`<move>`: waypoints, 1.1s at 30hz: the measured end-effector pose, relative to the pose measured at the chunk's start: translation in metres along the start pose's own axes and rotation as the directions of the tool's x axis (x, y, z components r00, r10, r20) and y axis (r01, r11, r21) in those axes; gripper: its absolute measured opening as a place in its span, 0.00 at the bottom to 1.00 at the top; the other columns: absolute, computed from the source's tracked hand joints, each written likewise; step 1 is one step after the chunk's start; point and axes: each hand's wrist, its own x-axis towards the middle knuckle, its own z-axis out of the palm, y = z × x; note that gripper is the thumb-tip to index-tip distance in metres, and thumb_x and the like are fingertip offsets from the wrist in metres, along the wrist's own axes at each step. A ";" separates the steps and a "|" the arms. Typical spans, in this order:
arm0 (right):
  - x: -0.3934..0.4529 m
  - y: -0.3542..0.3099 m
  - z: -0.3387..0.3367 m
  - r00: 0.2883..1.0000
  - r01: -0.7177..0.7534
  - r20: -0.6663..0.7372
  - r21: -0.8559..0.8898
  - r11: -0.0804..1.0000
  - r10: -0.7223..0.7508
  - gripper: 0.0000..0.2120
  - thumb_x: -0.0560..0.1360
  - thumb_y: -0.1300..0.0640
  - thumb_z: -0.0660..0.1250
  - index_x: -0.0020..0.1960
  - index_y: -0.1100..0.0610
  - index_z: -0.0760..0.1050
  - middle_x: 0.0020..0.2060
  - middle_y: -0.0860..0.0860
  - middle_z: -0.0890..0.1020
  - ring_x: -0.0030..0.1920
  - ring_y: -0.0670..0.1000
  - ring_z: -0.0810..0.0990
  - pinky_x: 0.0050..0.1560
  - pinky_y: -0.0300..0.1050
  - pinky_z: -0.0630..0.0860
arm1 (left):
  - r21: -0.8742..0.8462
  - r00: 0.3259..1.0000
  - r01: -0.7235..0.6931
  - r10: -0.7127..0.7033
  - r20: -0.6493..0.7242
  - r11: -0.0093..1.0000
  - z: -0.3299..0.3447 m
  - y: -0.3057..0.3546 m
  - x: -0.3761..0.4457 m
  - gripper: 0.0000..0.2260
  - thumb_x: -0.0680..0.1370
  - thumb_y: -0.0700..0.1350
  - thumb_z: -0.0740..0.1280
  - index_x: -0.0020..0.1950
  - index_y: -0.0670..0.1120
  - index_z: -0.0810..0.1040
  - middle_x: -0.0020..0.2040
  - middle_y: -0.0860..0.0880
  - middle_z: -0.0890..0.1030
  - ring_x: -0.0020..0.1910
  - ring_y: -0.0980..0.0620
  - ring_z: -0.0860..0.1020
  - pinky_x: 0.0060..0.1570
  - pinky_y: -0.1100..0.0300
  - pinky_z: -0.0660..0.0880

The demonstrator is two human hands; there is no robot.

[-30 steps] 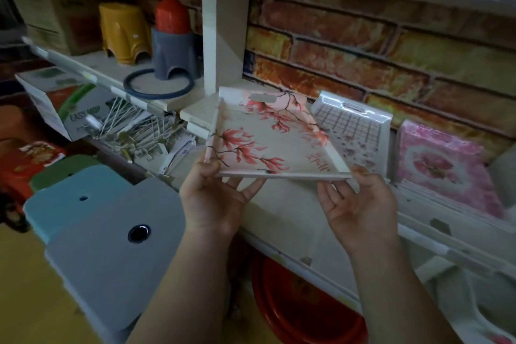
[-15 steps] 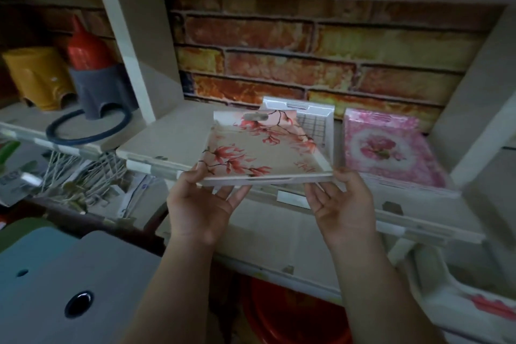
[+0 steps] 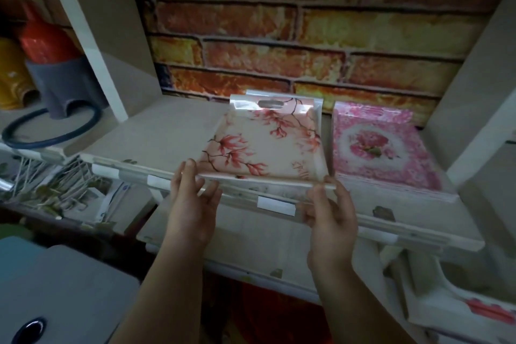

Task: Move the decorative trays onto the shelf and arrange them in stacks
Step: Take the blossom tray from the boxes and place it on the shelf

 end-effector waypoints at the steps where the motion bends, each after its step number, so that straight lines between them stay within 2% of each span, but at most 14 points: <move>1: -0.001 0.005 -0.002 0.999 0.046 -0.017 -0.048 0.998 -0.047 0.15 0.82 0.57 0.73 0.68 0.53 0.80 0.31 0.48 0.82 0.35 0.50 0.82 0.40 0.46 0.81 | 0.005 1.000 -0.007 0.007 -0.027 1.000 -0.001 -0.003 0.002 0.23 0.82 0.62 0.70 0.75 0.60 0.73 0.72 0.44 0.74 0.64 0.45 0.80 0.67 0.48 0.78; 4: 0.000 0.009 -0.001 0.997 0.055 -0.051 -0.101 0.993 -0.060 0.13 0.80 0.52 0.74 0.64 0.42 0.81 0.29 0.47 0.76 0.33 0.49 0.77 0.39 0.47 0.77 | 0.029 0.997 -0.016 0.019 -0.074 0.999 0.000 -0.008 0.009 0.24 0.81 0.63 0.71 0.75 0.62 0.69 0.70 0.47 0.73 0.59 0.44 0.79 0.61 0.49 0.77; 8: 0.014 0.010 0.009 0.997 -0.011 -0.073 -0.138 0.990 0.001 0.12 0.78 0.43 0.76 0.55 0.26 0.80 0.35 0.48 0.76 0.39 0.50 0.78 0.47 0.53 0.78 | 0.040 0.992 0.028 -0.023 -0.125 0.999 0.008 -0.009 0.030 0.32 0.77 0.64 0.75 0.77 0.56 0.69 0.59 0.47 0.78 0.47 0.49 0.80 0.51 0.52 0.79; 10: 0.021 0.011 0.016 0.990 -0.063 -0.131 -0.162 0.985 0.042 0.12 0.75 0.40 0.78 0.56 0.29 0.80 0.36 0.48 0.78 0.40 0.51 0.79 0.51 0.55 0.80 | 0.054 0.988 0.080 -0.072 -0.140 0.995 0.014 -0.006 0.042 0.34 0.76 0.64 0.77 0.76 0.54 0.68 0.53 0.48 0.79 0.39 0.51 0.77 0.45 0.53 0.79; 13: 0.029 0.013 0.027 0.969 -0.147 -0.224 -0.207 0.967 0.100 0.22 0.71 0.39 0.80 0.61 0.37 0.76 0.43 0.53 0.84 0.43 0.54 0.82 0.51 0.55 0.81 | 0.157 0.973 0.145 -0.112 -0.202 0.977 0.021 0.003 0.058 0.31 0.77 0.59 0.78 0.73 0.54 0.67 0.48 0.46 0.78 0.35 0.50 0.73 0.38 0.55 0.76; 15: 0.030 0.011 0.032 0.967 -0.171 -0.231 -0.289 0.942 0.105 0.27 0.72 0.39 0.80 0.65 0.42 0.71 0.50 0.53 0.85 0.49 0.56 0.85 0.56 0.57 0.84 | 0.182 0.971 0.148 -0.108 -0.211 0.972 0.022 0.004 0.066 0.32 0.75 0.58 0.80 0.72 0.54 0.66 0.49 0.43 0.79 0.34 0.49 0.73 0.34 0.55 0.73; 16: 0.028 0.010 0.034 0.967 -0.178 -0.233 -0.333 0.926 0.102 0.29 0.73 0.39 0.79 0.67 0.43 0.69 0.51 0.52 0.85 0.51 0.57 0.86 0.58 0.60 0.84 | 0.182 0.973 0.136 -0.096 -0.212 0.974 0.021 0.002 0.068 0.34 0.73 0.60 0.81 0.71 0.54 0.66 0.53 0.42 0.81 0.36 0.47 0.75 0.35 0.55 0.74; 18: 0.020 0.008 0.034 0.960 -0.196 -0.262 -0.362 0.911 0.102 0.28 0.74 0.40 0.79 0.68 0.45 0.69 0.52 0.52 0.85 0.50 0.56 0.86 0.56 0.59 0.85 | 0.200 0.973 0.120 -0.075 -0.219 0.972 0.014 -0.008 0.069 0.40 0.64 0.67 0.81 0.69 0.56 0.67 0.64 0.43 0.81 0.47 0.44 0.81 0.46 0.48 0.83; 20: 0.009 0.011 0.031 0.946 -0.217 -0.305 -0.359 0.908 0.105 0.25 0.77 0.44 0.77 0.68 0.48 0.70 0.51 0.51 0.84 0.44 0.53 0.86 0.46 0.52 0.84 | 0.204 0.971 0.132 -0.085 -0.226 0.970 0.006 -0.019 0.067 0.40 0.62 0.70 0.80 0.66 0.57 0.68 0.66 0.44 0.79 0.52 0.43 0.80 0.62 0.39 0.82; 21: 0.003 0.013 0.028 0.939 -0.228 -0.326 -0.362 0.904 0.106 0.23 0.78 0.46 0.77 0.67 0.49 0.71 0.50 0.51 0.84 0.40 0.52 0.85 0.42 0.50 0.83 | 0.183 0.970 0.145 -0.103 -0.222 0.972 0.003 -0.024 0.065 0.37 0.63 0.70 0.79 0.65 0.58 0.69 0.66 0.43 0.79 0.52 0.44 0.79 0.64 0.38 0.80; 24: -0.008 0.020 0.020 0.920 -0.269 -0.369 -0.351 0.897 0.131 0.20 0.80 0.46 0.76 0.66 0.49 0.72 0.52 0.52 0.84 0.35 0.51 0.86 0.41 0.50 0.82 | 0.058 0.959 0.187 -0.169 -0.229 0.981 -0.001 -0.032 0.059 0.29 0.73 0.66 0.77 0.66 0.54 0.71 0.67 0.42 0.80 0.52 0.46 0.79 0.55 0.46 0.81; 29: -0.016 0.016 0.010 0.905 -0.279 -0.405 -0.337 0.899 0.129 0.18 0.80 0.46 0.75 0.65 0.50 0.73 0.54 0.53 0.85 0.38 0.53 0.88 0.42 0.49 0.80 | -0.037 0.918 0.307 -0.306 -0.251 0.951 0.010 -0.036 0.047 0.22 0.80 0.62 0.71 0.66 0.49 0.74 0.60 0.42 0.83 0.44 0.49 0.77 0.43 0.53 0.76; 31: -0.016 0.008 0.004 0.901 -0.269 -0.417 -0.320 0.909 0.119 0.18 0.81 0.46 0.74 0.65 0.50 0.73 0.55 0.53 0.84 0.41 0.55 0.88 0.42 0.50 0.80 | -0.020 0.901 0.377 -0.372 -0.222 0.926 0.017 -0.045 0.037 0.23 0.82 0.63 0.67 0.68 0.46 0.77 0.54 0.43 0.84 0.36 0.53 0.74 0.38 0.57 0.73; 33: -0.017 0.000 -0.006 0.889 -0.266 -0.444 -0.294 0.918 0.116 0.17 0.81 0.45 0.74 0.65 0.51 0.74 0.55 0.54 0.84 0.42 0.55 0.88 0.42 0.50 0.81 | 0.051 0.888 0.440 -0.426 -0.174 0.897 0.026 -0.057 0.021 0.23 0.83 0.65 0.64 0.63 0.46 0.77 0.46 0.48 0.80 0.33 0.52 0.74 0.35 0.58 0.71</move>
